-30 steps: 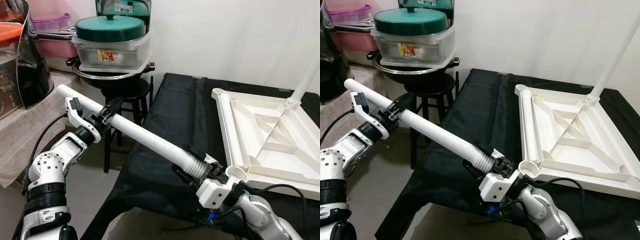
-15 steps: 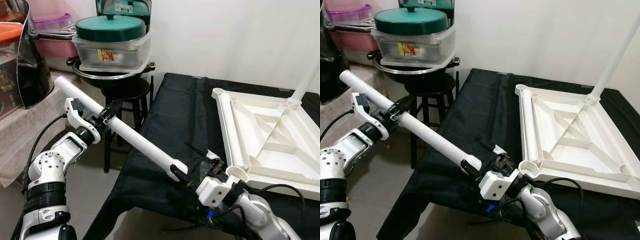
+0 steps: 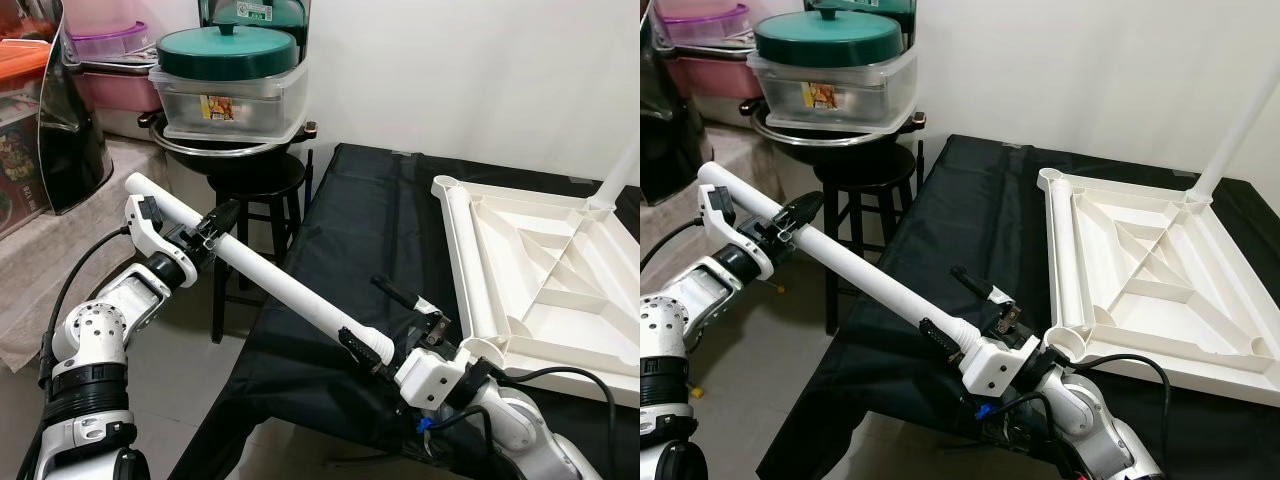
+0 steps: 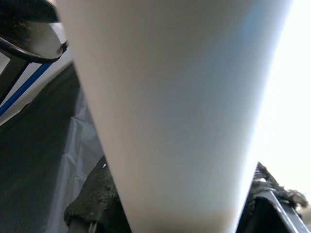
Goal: Building children table
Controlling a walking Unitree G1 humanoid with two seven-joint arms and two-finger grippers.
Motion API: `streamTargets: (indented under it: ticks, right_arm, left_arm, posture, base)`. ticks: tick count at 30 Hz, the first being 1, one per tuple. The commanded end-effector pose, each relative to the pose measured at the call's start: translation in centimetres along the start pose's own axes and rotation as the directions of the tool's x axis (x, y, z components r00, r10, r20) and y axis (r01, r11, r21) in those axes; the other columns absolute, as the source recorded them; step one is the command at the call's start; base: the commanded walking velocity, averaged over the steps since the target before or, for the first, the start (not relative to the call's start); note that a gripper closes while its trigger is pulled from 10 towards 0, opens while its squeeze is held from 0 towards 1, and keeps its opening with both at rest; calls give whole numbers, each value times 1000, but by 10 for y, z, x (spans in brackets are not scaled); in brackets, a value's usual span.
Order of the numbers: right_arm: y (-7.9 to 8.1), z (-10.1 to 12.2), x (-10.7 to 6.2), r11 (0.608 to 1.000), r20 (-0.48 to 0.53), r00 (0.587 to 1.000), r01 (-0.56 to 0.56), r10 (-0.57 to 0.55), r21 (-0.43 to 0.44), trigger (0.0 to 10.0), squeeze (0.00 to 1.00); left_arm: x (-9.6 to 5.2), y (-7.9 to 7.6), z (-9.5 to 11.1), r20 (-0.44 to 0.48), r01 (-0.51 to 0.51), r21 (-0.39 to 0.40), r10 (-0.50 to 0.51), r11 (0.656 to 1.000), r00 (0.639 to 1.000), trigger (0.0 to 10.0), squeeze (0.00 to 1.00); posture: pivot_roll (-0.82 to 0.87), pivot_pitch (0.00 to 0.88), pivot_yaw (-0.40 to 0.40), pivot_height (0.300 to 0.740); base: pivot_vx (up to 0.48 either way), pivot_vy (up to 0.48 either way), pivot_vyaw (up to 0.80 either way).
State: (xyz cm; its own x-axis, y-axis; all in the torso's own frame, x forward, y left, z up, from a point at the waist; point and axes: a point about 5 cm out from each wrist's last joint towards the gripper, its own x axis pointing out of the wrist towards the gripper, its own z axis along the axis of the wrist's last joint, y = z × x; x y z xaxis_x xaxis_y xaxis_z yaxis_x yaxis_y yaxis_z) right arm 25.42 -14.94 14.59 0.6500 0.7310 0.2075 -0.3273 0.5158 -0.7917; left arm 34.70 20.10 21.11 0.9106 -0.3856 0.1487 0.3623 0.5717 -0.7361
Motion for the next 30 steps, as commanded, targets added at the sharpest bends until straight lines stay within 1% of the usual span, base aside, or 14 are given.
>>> streamTargets:
  ticks: [1, 7, 8, 14, 18, 20, 21, 23, 24, 25, 26, 28, 30]
  right_arm:
    - [-3, 2, -1, 1000, 2, 1000, 11, -11, 0, 10000, 1000]
    - [-8, 5, 2, 1000, 18, 1000, 21, -20, -16, 10000, 1000]
    - [-9, 6, 4, 999, 24, 999, 27, -27, -18, 10000, 1000]
    - [-9, 9, 5, 999, 29, 999, 31, -31, -13, 10000, 1000]
    - [-12, 14, 9, 999, 42, 998, 42, -42, 10, 10000, 1000]
    - [-14, 16, 13, 998, 40, 999, 33, -35, 46, 10000, 1000]
    - [-14, 16, 13, 998, 40, 999, 33, -35, 46, 10000, 1000]
    - [-10, 15, 16, 997, 12, 998, -64, 63, 54, 10000, 1000]
    - [-10, 15, 16, 997, 12, 998, -64, 63, 54, 10000, 1000]
    - [-9, 14, 17, 994, -1, 995, -102, 102, 44, 10000, 1000]
    - [-9, 14, 17, 994, -1, 995, -102, 102, 44, 10000, 1000]
    - [-6, 9, 17, 989, -39, 988, -150, 150, 20, 10000, 1000]
    - [-6, 7, 17, 988, -51, 986, -157, 157, 13, 10000, 1000]
  left_arm:
    - [0, 1, 1, -5, -12, 10, 12, 1000, 1000, 10000, 0]
    - [0, 1, 2, -4, -17, 12, 17, 1000, 1000, 10000, 0]
    - [0, 1, 0, -12, -19, 23, 20, 1000, 1000, 10000, 0]
    - [0, 1, -1, -24, -21, 39, 22, 999, 999, 10000, 0]
    - [-1, -2, -2, -31, 4, 40, -3, 999, 1000, 10000, 0]
    - [-1, -4, -3, -33, 19, 26, -18, 999, 999, 10000, 0]
    - [-1, -4, -3, -33, 19, 26, -18, 999, 999, 10000, 0]
    - [0, -6, -3, -37, 32, -11, -33, 999, 999, 10000, 0]
    - [0, -6, -3, -37, 32, -11, -33, 999, 999, 10000, 0]
    - [1, -7, -4, -37, 36, -34, -37, 999, 999, 10000, 0]
    - [1, -7, -4, -37, 36, -34, -37, 999, 999, 10000, 0]
    - [2, -5, -4, -37, 24, -68, -26, 997, 999, 10000, 0]
    - [2, -5, -4, -34, 18, -78, -21, 997, 999, 10000, 0]
  posture:
    - [40, 0, -52, 740]
    - [41, 0, -52, 740]
    - [42, 0, -51, 740]
    - [44, 0, -51, 740]
    - [44, 0, -51, 740]
    - [44, 0, -51, 740]
    - [44, 0, -51, 740]
    - [41, 0, -49, 740]
    - [41, 0, -49, 740]
    - [41, 0, -49, 740]
    - [41, 0, -49, 740]
    - [44, 0, -52, 740]
    - [44, 0, -53, 740]
  base:
    - [0, 0, 0]
    - [0, 0, 0]
    - [0, 0, 0]
    - [0, 0, 0]
    - [0, 0, 0]
    - [0, 0, 0]
    - [0, 0, 0]
    - [0, 0, 0]
    - [0, 0, 0]
    - [0, 0, 0]
    - [0, 0, 0]
    - [0, 0, 0]
    - [0, 0, 0]
